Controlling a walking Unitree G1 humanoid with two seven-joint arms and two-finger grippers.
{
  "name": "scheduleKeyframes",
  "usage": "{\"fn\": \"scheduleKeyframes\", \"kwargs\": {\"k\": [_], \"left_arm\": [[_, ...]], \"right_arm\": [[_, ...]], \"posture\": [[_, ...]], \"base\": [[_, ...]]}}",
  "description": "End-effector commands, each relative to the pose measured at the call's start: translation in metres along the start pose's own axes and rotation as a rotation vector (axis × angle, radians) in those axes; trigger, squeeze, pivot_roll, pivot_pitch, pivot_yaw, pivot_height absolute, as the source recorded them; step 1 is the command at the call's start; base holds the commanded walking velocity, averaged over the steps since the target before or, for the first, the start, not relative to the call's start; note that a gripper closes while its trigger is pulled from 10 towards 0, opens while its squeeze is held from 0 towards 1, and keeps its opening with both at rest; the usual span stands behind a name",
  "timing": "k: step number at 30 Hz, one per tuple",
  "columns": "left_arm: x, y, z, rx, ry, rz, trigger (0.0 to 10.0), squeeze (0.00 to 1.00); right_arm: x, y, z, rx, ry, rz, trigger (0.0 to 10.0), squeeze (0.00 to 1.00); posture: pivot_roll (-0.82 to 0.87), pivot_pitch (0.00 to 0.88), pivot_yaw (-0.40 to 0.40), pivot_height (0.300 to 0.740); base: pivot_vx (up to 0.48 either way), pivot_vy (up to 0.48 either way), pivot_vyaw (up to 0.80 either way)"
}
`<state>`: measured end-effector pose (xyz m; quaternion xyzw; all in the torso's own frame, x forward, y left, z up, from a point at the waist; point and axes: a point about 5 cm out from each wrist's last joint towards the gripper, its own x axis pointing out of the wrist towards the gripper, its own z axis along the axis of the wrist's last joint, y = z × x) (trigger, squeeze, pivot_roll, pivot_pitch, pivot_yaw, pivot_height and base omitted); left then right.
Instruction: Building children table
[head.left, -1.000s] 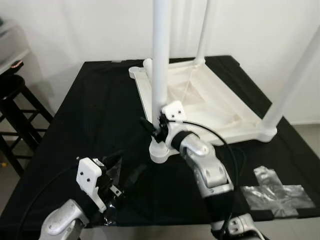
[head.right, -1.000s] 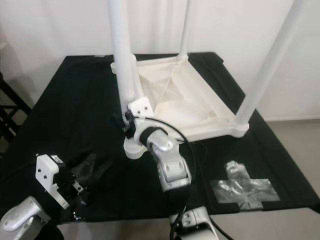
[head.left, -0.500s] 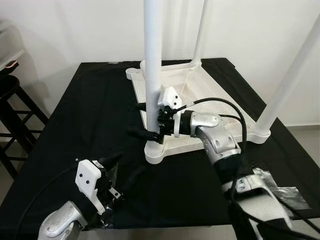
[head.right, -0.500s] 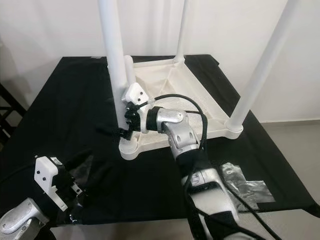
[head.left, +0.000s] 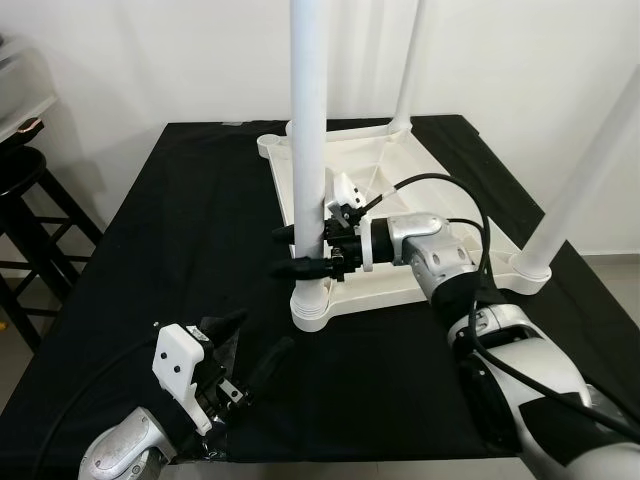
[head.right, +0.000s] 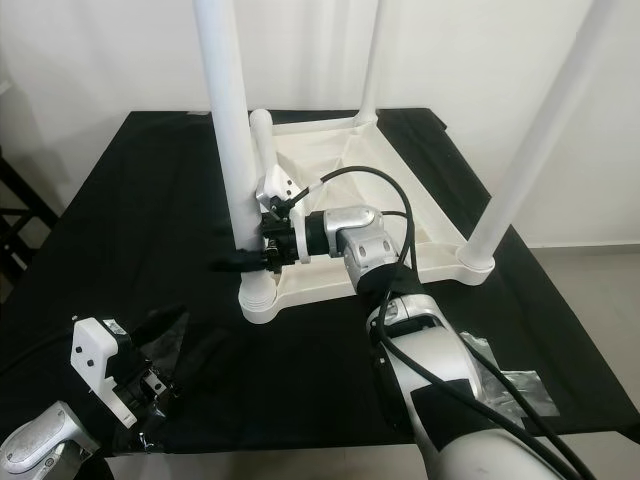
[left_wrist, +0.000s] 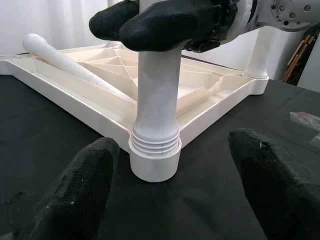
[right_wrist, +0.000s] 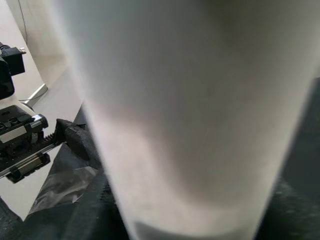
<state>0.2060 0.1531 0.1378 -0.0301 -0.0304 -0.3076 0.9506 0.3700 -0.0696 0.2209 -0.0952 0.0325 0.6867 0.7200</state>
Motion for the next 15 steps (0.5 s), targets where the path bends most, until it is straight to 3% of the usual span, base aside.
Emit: {"fn": "scheduleKeyframes", "kwargs": {"k": [1, 6, 9, 10, 12, 13, 14, 15], "left_arm": [[-0.001, -0.002, -0.002, -0.005, 0.004, 0.000, 10.0, 0.00], [-0.001, -0.003, -0.001, -0.006, 0.002, -0.001, 10.0, 0.00], [-0.002, -0.003, 0.000, -0.005, 0.000, -0.001, 10.0, 0.00], [-0.002, -0.003, 0.000, -0.005, 0.000, -0.001, 10.0, 0.00], [-0.004, -0.001, 0.002, -0.005, -0.003, -0.001, 10.0, 0.00], [-0.004, -0.001, 0.002, -0.005, -0.003, -0.001, 10.0, 0.00], [-0.005, 0.000, 0.003, -0.004, -0.004, 0.000, 10.0, 0.00], [-0.006, 0.001, 0.003, -0.003, -0.004, 0.001, 10.0, 0.00]], "right_arm": [[0.004, 0.005, -0.012, 0.040, 0.033, 0.056, 0.0, 0.00], [-0.007, 0.004, -0.019, 0.023, 0.033, -0.002, 0.0, 0.00], [-0.027, -0.001, -0.029, 0.014, 0.040, -0.172, 0.0, 0.00], [-0.027, -0.001, -0.029, 0.014, 0.040, -0.172, 0.0, 0.00], [-0.034, -0.004, -0.040, 0.065, 0.032, -0.451, 0.0, 0.00], [-0.034, -0.004, -0.040, 0.065, 0.032, -0.451, 0.0, 0.00], [-0.025, 0.008, -0.055, 0.141, 0.003, -0.759, 0.0, 0.00], [-0.030, 0.021, -0.065, 0.210, -0.004, -1.004, 0.0, 0.00]], "posture": [[0.01, 0.050, -0.012, 0.740], [0.00, 0.059, -0.013, 0.740], [-0.02, 0.078, -0.018, 0.740], [-0.02, 0.078, -0.018, 0.740], [-0.04, 0.091, -0.029, 0.740], [-0.04, 0.091, -0.029, 0.740], [-0.05, 0.097, -0.019, 0.740], [-0.05, 0.097, -0.019, 0.740]], "base": [[0.000, 0.000, 0.00], [0.000, 0.000, 0.00], [0.000, 0.000, 0.00], [0.000, 0.000, 0.00], [0.000, 0.000, 0.00], [0.000, 0.000, 0.00], [0.000, 0.000, 0.00], [0.000, 0.000, 0.00]]}}
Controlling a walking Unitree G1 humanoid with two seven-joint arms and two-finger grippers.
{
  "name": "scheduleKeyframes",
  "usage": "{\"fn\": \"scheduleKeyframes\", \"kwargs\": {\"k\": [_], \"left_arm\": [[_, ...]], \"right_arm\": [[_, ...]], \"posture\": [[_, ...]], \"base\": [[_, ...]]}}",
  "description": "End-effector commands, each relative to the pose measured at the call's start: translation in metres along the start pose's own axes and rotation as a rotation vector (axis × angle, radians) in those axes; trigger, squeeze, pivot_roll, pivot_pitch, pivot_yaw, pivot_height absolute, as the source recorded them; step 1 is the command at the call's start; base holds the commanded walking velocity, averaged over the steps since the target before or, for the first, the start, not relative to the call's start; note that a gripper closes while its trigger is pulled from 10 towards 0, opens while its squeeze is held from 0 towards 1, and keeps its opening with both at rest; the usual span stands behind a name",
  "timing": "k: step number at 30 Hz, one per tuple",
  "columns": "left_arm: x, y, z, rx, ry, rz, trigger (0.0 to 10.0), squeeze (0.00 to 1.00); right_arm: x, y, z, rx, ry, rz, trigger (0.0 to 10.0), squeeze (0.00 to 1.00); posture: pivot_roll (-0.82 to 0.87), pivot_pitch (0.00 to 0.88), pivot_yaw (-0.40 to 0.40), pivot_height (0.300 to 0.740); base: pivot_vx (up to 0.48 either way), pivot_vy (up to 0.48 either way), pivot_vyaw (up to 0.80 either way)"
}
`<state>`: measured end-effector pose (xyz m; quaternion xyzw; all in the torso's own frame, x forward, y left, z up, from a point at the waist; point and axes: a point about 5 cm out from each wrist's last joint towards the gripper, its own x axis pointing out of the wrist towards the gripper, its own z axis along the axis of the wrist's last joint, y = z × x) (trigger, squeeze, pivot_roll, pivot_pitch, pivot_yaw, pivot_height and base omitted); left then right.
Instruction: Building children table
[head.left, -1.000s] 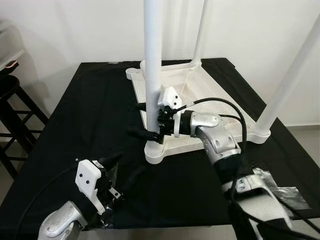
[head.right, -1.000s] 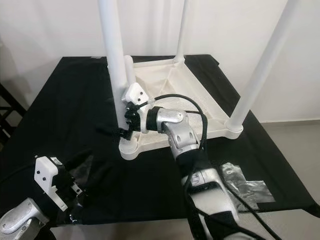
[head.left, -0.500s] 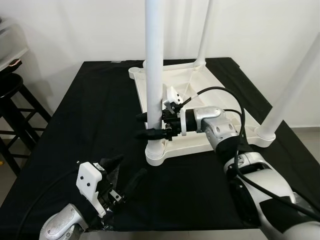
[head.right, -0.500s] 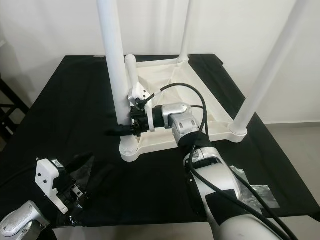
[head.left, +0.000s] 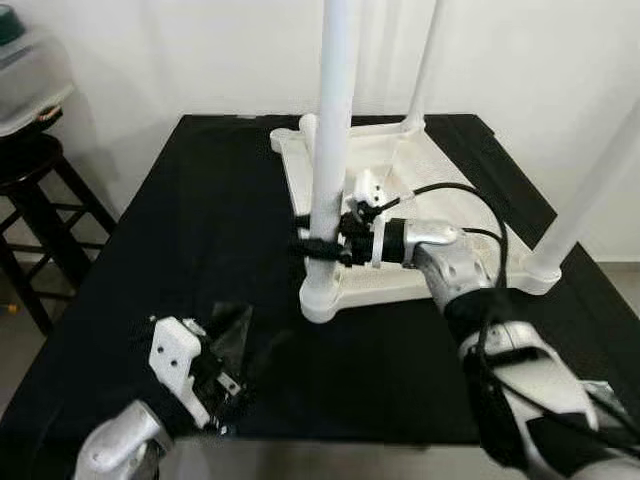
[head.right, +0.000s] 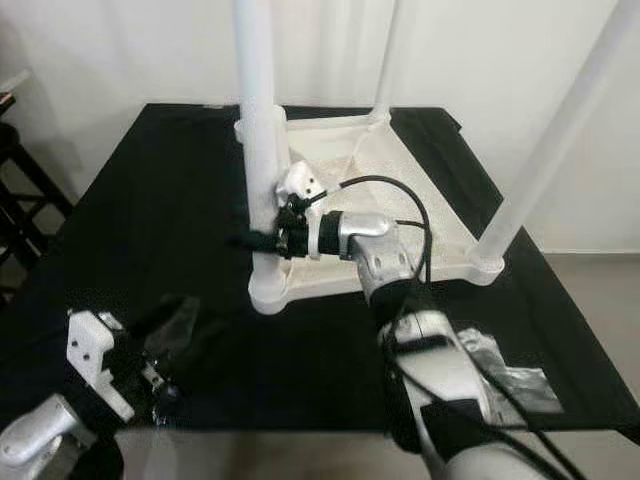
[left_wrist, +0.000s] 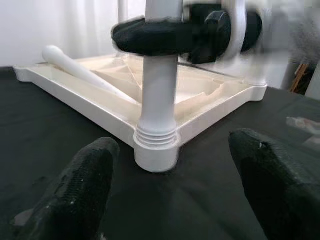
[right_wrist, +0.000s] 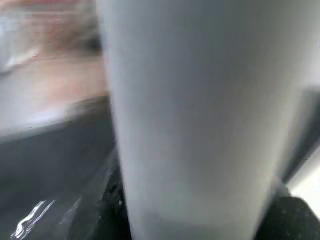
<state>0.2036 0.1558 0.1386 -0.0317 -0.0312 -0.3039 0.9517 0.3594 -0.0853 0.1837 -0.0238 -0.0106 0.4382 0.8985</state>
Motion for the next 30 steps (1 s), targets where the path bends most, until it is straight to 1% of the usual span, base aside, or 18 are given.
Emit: {"fn": "scheduleKeyframes", "kwargs": {"k": [1, 2, 4, 9, 10, 13, 14, 15, 19, 20, 22, 23, 24, 25, 26, 27, 28, 30], "left_arm": [[-0.002, 0.002, 0.002, 0.001, 0.000, -0.005, 10.0, 0.00], [-0.002, 0.003, 0.002, 0.002, 0.001, -0.004, 10.0, 0.00], [-0.001, 0.005, 0.002, 0.003, 0.004, -0.003, 10.0, 0.00], [0.003, 0.007, 0.000, 0.003, 0.007, -0.016, 10.0, 0.00], [0.004, 0.007, 0.001, 0.009, 0.005, -0.007, 10.0, 0.00], [0.004, 0.008, 0.001, 0.014, 0.002, 0.000, 10.0, 0.00], [0.005, 0.008, 0.000, 0.017, -0.001, 0.010, 10.0, 0.00], [0.005, 0.008, 0.000, 0.019, -0.003, 0.015, 10.0, 0.00], [0.006, 0.007, 0.000, 0.017, -0.004, 0.015, 10.0, 0.00], [0.007, 0.007, 0.000, 0.014, -0.005, 0.012, 10.0, 0.00], [0.007, 0.007, 0.000, 0.014, -0.005, 0.012, 10.0, 0.00], [0.007, 0.006, 0.000, 0.010, -0.007, 0.008, 10.0, 0.00], [0.007, 0.005, 0.000, 0.009, -0.008, 0.009, 10.0, 0.00], [0.007, 0.005, 0.000, 0.009, -0.008, 0.009, 10.0, 0.00], [0.007, 0.005, 0.000, 0.009, -0.009, 0.009, 10.0, 0.00], [0.007, 0.004, 0.000, 0.009, -0.010, 0.012, 10.0, 0.00], [0.007, 0.004, 0.000, 0.009, -0.010, 0.012, 10.0, 0.00], [0.007, 0.004, 0.000, 0.010, -0.010, 0.015, 10.0, 0.00]], "right_arm": [[-0.032, 0.013, -0.034, 0.062, 0.130, -0.474, 0.0, 0.00], [-0.038, 0.028, -0.037, 0.066, 0.130, -0.498, 0.0, 0.00], [-0.027, 0.044, -0.031, -0.030, 0.116, -0.360, 0.0, 0.00], [-0.015, 0.036, -0.024, -0.024, 0.115, -0.314, 0.0, 0.00], [-0.011, 0.035, -0.022, -0.036, 0.127, -0.296, 9.9, 0.00], [-0.008, 0.034, -0.021, -0.045, 0.135, -0.286, 9.9, 0.00], [-0.005, 0.034, -0.018, -0.057, 0.146, -0.237, 10.0, 0.00], [-0.002, 0.029, -0.014, -0.048, 0.141, -0.203, 10.0, 1.00], [0.001, 0.027, 0.001, -0.038, 0.115, -0.142, 10.0, 1.00], [0.005, 0.023, 0.009, -0.055, 0.083, -0.061, 10.0, 1.00], [0.005, 0.023, 0.009, -0.055, 0.083, -0.061, 10.0, 1.00], [0.012, 0.014, 0.023, -0.044, 0.039, 0.136, 10.0, 0.95], [0.012, 0.013, 0.025, -0.071, 0.052, 0.251, 10.0, 0.25], [0.012, 0.013, 0.025, -0.071, 0.052, 0.251, 10.0, 0.25], [0.011, 0.013, 0.024, -0.088, 0.070, 0.319, 10.0, 0.25], [0.011, 0.012, 0.024, -0.110, 0.102, 0.413, 10.0, 0.00], [0.011, 0.012, 0.024, -0.110, 0.102, 0.413, 10.0, 0.00], [0.014, 0.007, 0.026, -0.122, 0.137, 0.481, 10.0, 0.00]], "posture": [[-0.06, 0.106, 0.001, 0.740], [-0.06, 0.106, 0.001, 0.740], [-0.07, 0.088, 0.009, 0.740], [-0.06, 0.069, -0.011, 0.740], [-0.05, 0.067, -0.016, 0.740], [-0.05, 0.067, -0.016, 0.740], [-0.05, 0.061, -0.017, 0.740], [-0.05, 0.059, -0.020, 0.740], [-0.05, 0.057, -0.023, 0.740], [-0.04, 0.058, -0.024, 0.740], [-0.04, 0.058, -0.024, 0.740], [-0.04, 0.058, -0.027, 0.740], [-0.03, 0.057, -0.028, 0.740], [-0.03, 0.057, -0.028, 0.740], [-0.03, 0.057, -0.028, 0.740], [-0.02, 0.056, -0.028, 0.740], [-0.02, 0.056, -0.028, 0.740], [0.00, 0.057, -0.028, 0.740]], "base": [[0.000, 0.000, 0.00], [0.000, 0.000, 0.00], [0.000, 0.000, 0.00], [0.000, 0.000, 0.00], [0.000, 0.000, 0.00], [0.000, 0.000, 0.00], [0.000, 0.000, 0.00], [0.000, 0.000, 0.00], [0.000, 0.000, 0.00], [0.000, 0.000, 0.00], [0.000, 0.000, 0.00], [0.000, 0.000, 0.00], [0.000, 0.000, 0.00], [0.000, 0.000, 0.00], [0.000, 0.000, 0.00], [0.000, 0.000, 0.00], [0.000, 0.000, 0.00], [0.000, 0.000, 0.00]]}}
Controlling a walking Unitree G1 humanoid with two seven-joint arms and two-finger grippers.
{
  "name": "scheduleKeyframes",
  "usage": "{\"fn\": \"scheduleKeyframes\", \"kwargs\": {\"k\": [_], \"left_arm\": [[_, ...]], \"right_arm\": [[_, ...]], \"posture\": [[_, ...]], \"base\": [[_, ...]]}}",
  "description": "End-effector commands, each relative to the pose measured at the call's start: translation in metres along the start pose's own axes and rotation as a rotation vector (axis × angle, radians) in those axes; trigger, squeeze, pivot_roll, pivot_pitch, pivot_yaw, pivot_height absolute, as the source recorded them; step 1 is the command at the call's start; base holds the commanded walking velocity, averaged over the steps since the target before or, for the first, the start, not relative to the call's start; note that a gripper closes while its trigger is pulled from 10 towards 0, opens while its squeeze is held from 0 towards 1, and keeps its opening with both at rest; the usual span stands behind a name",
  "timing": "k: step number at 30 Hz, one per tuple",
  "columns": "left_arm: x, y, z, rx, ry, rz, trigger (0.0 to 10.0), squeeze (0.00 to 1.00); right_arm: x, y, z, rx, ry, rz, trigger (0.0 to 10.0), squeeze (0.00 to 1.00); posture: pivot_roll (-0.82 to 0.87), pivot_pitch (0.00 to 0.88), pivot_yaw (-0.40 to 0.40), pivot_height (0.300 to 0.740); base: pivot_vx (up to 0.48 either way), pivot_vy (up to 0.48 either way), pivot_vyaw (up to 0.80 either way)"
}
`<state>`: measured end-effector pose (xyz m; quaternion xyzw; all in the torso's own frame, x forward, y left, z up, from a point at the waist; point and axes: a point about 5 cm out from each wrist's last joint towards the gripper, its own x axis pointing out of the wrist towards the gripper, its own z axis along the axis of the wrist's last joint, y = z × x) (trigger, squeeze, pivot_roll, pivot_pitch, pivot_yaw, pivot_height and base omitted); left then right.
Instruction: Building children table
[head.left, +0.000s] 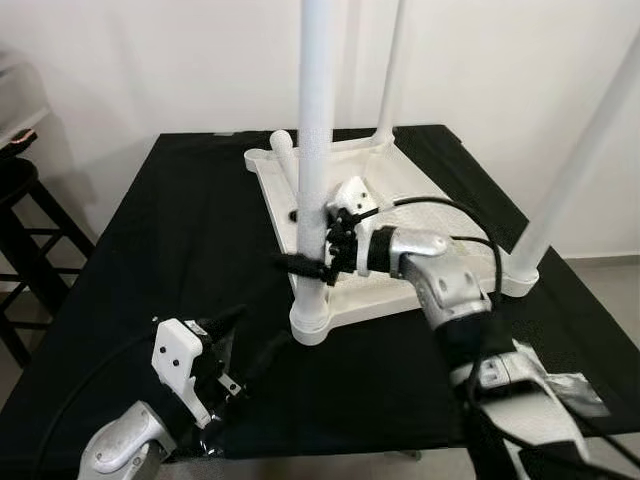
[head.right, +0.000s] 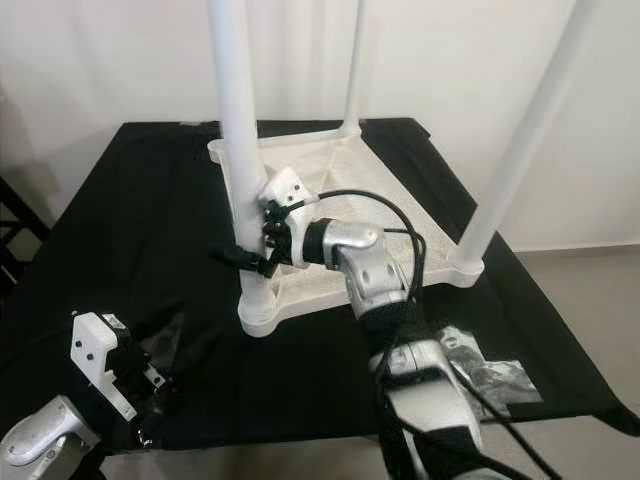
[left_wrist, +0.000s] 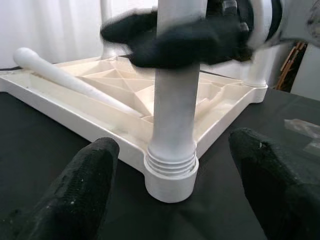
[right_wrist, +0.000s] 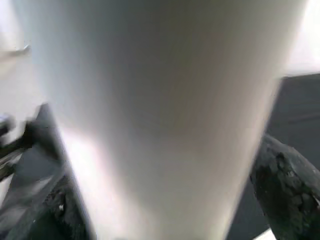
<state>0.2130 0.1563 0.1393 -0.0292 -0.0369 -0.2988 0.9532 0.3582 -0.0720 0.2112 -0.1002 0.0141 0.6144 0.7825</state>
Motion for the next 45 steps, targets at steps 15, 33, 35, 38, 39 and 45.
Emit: {"fn": "scheduleKeyframes", "kwargs": {"k": [15, 33, 35, 38, 39, 45], "left_arm": [[-0.004, -0.004, -0.003, 0.003, 0.014, 0.000, 10.0, 0.00], [-0.030, -0.024, -0.011, 0.044, 0.114, -0.010, 10.0, 0.00], [-0.032, -0.024, -0.010, 0.051, 0.114, -0.003, 10.0, 0.00], [-0.033, -0.022, -0.009, 0.058, 0.115, 0.001, 10.0, 0.00], [-0.033, -0.022, -0.009, 0.058, 0.115, 0.001, 10.0, 0.00], [-0.026, -0.020, -0.010, 0.019, 0.126, -0.069, 10.0, 0.00]], "right_arm": [[-0.002, -0.014, -0.008, 0.085, 0.093, 0.120, 0.0, 0.00], [-0.047, -0.016, -0.058, 0.121, 0.154, -0.345, 0.0, 0.00], [-0.041, 0.005, -0.071, 0.209, 0.149, -0.578, 0.0, 0.00], [-0.045, 0.048, -0.082, 0.293, 0.172, -0.838, 0.0, 0.00], [-0.045, 0.048, -0.082, 0.293, 0.172, -0.838, 0.0, 0.00], [-0.035, 0.048, -0.066, 0.147, 0.157, -0.804, 5.8, 0.00]], "posture": [[0.03, 0.048, -0.016, 0.740], [0.00, 0.068, 0.011, 0.740], [0.01, 0.082, 0.014, 0.740], [-0.01, 0.088, 0.032, 0.740], [-0.01, 0.088, 0.032, 0.740], [-0.03, 0.075, 0.046, 0.740]], "base": [[0.000, 0.000, 0.00], [0.000, 0.000, 0.00], [0.000, 0.000, 0.00], [0.000, 0.000, 0.00], [0.000, 0.000, 0.00], [0.000, 0.000, 0.00]]}}
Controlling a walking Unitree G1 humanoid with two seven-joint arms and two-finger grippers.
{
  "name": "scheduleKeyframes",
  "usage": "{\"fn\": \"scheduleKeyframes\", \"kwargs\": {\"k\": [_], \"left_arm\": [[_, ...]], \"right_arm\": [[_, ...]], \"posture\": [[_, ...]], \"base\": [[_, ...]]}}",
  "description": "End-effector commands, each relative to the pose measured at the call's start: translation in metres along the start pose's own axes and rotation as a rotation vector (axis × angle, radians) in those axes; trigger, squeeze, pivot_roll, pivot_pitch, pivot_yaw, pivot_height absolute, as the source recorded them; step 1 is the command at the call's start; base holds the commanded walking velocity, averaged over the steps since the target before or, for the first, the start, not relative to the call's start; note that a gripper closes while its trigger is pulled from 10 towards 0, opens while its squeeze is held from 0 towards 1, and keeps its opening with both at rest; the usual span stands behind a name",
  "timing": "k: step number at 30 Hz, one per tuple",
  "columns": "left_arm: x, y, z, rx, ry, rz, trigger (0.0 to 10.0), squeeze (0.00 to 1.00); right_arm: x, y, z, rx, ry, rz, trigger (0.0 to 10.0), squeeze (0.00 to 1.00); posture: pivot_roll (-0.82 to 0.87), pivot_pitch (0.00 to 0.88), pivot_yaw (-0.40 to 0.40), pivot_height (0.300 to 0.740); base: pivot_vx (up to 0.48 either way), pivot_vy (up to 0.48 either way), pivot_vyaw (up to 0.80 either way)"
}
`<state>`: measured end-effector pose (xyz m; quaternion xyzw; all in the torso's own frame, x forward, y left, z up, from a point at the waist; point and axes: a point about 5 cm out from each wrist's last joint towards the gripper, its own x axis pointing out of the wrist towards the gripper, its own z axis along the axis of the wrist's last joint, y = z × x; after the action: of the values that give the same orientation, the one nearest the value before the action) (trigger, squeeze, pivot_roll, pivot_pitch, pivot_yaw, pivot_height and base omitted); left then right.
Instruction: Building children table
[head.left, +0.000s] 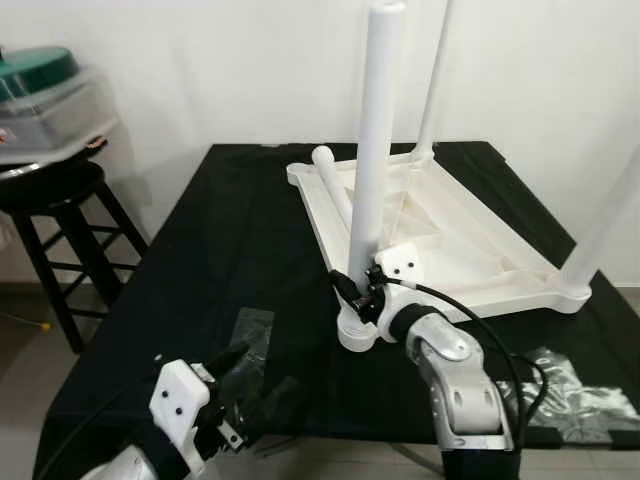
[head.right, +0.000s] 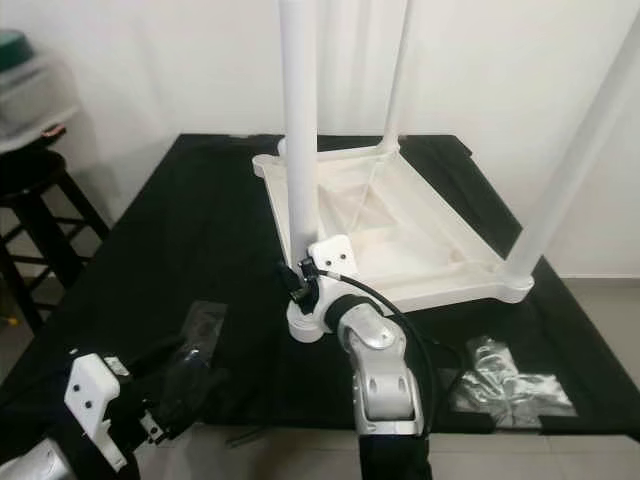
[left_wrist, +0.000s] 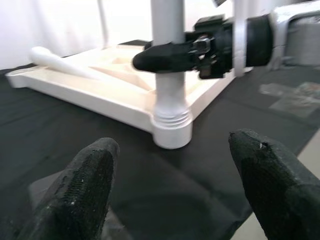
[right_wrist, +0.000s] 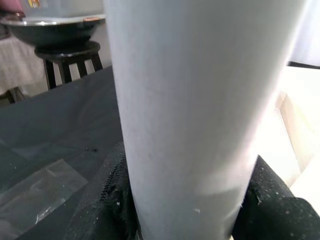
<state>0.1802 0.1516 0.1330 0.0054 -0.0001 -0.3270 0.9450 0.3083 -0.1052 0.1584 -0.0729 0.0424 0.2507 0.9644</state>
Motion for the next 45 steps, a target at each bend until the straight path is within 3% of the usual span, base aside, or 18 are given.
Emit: {"fn": "scheduleKeyframes", "kwargs": {"k": [1, 2, 3, 4, 5, 6, 11, 12, 13, 15, 21, 27, 28, 30, 37, 41, 43, 45], "left_arm": [[-0.001, 0.002, -0.005, -0.023, 0.033, -0.012, 10.0, 0.00], [-0.001, 0.002, -0.005, -0.036, 0.031, -0.014, 10.0, 0.00], [-0.001, 0.002, -0.005, -0.036, 0.031, -0.014, 10.0, 0.00], [-0.001, 0.002, -0.004, -0.046, 0.025, -0.010, 10.0, 0.00], [-0.001, 0.002, -0.004, -0.046, 0.025, -0.010, 10.0, 0.00], [0.000, 0.002, -0.004, -0.050, 0.024, -0.006, 10.0, 0.00], [0.002, 0.001, -0.004, -0.050, 0.024, -0.005, 10.0, 0.00], [0.002, 0.001, -0.004, -0.051, 0.023, -0.006, 10.0, 0.00], [0.002, 0.000, -0.003, -0.052, 0.022, -0.007, 10.0, 0.00], [0.003, -0.001, -0.003, -0.053, 0.020, -0.008, 10.0, 0.00], [0.004, -0.003, -0.002, -0.060, 0.016, -0.011, 10.0, 0.00], [0.003, -0.004, -0.001, -0.062, 0.015, -0.010, 10.0, 0.00], [0.002, -0.005, -0.001, -0.063, 0.017, -0.011, 10.0, 0.00], [0.002, -0.005, -0.001, -0.064, 0.018, -0.012, 10.0, 0.00], [-0.002, -0.008, 0.001, -0.069, 0.019, -0.012, 10.0, 0.00], [-0.003, -0.009, 0.002, -0.070, 0.018, -0.011, 10.0, 0.00], [-0.005, -0.011, 0.004, -0.068, 0.016, -0.011, 10.0, 0.00], [-0.005, -0.011, 0.004, -0.068, 0.016, -0.011, 10.0, 0.00]], "right_arm": [[0.002, 0.000, -0.014, -0.012, 0.076, 0.000, 5.8, 0.00], [0.008, -0.001, -0.009, -0.016, 0.065, 0.026, 10.0, 0.00], [0.008, -0.001, -0.009, -0.016, 0.065, 0.026, 10.0, 0.00], [0.011, 0.000, -0.001, -0.008, 0.054, 0.029, 10.0, 0.79], [0.011, 0.000, -0.001, -0.008, 0.054, 0.029, 10.0, 0.79], [0.017, 0.000, 0.013, -0.010, 0.004, 0.105, 10.0, 1.00], [0.024, 0.000, 0.050, -0.047, -0.133, 0.318, 10.0, 1.00], [0.024, -0.004, 0.056, -0.066, -0.150, 0.389, 10.0, 0.29], [0.025, -0.008, 0.058, -0.087, -0.155, 0.444, 10.0, 0.00], [0.028, -0.016, 0.056, -0.147, -0.120, 0.561, 10.0, 0.00], [0.036, -0.021, 0.047, -0.178, -0.035, 0.768, 10.0, 0.00], [0.049, -0.021, 0.050, -0.124, -0.039, 0.786, 10.0, 0.00], [0.053, -0.018, 0.050, -0.095, -0.038, 0.797, 0.5, 0.00], [0.056, -0.016, 0.049, -0.078, -0.037, 0.809, 0.0, 0.00], [0.063, -0.014, 0.043, -0.069, 0.002, 0.839, 0.0, 0.00], [0.063, -0.022, 0.041, -0.108, 0.022, 0.778, 0.0, 0.00], [0.065, -0.032, 0.037, -0.152, 0.062, 0.630, 0.0, 0.00], [0.065, -0.032, 0.037, -0.152, 0.062, 0.630, 0.0, 0.00]], "posture": [[-0.03, 0.075, 0.046, 0.740], [-0.02, 0.074, 0.045, 0.740], [-0.02, 0.074, 0.045, 0.740], [-0.02, 0.074, 0.047, 0.740], [-0.02, 0.074, 0.047, 0.740], [-0.02, 0.076, 0.041, 0.740], [-0.01, 0.078, 0.033, 0.740], [-0.01, 0.079, 0.031, 0.740], [-0.01, 0.080, 0.029, 0.740], [0.00, 0.082, 0.026, 0.740], [0.00, 0.100, 0.019, 0.740], [-0.01, 0.107, 0.021, 0.740], [0.01, 0.112, 0.025, 0.740], [0.01, 0.113, 0.026, 0.740], [0.02, 0.124, 0.027, 0.740], [0.01, 0.137, 0.031, 0.740], [0.01, 0.166, 0.010, 0.740], [0.01, 0.166, 0.010, 0.740]], "base": [[0.000, 0.000, 0.00], [0.000, 0.000, 0.00], [0.000, 0.000, 0.00], [0.000, 0.000, 0.00], [0.000, 0.000, 0.00], [0.000, 0.000, 0.00], [0.000, 0.000, 0.00], [0.000, 0.000, 0.00], [0.000, 0.000, 0.00], [0.000, 0.000, 0.00], [0.000, 0.000, 0.00], [0.000, 0.000, 0.00], [0.000, 0.000, 0.00], [0.000, 0.000, 0.00], [0.000, 0.000, 0.00], [0.000, 0.000, 0.00], [0.000, 0.000, 0.00], [0.000, 0.000, 0.00]]}}
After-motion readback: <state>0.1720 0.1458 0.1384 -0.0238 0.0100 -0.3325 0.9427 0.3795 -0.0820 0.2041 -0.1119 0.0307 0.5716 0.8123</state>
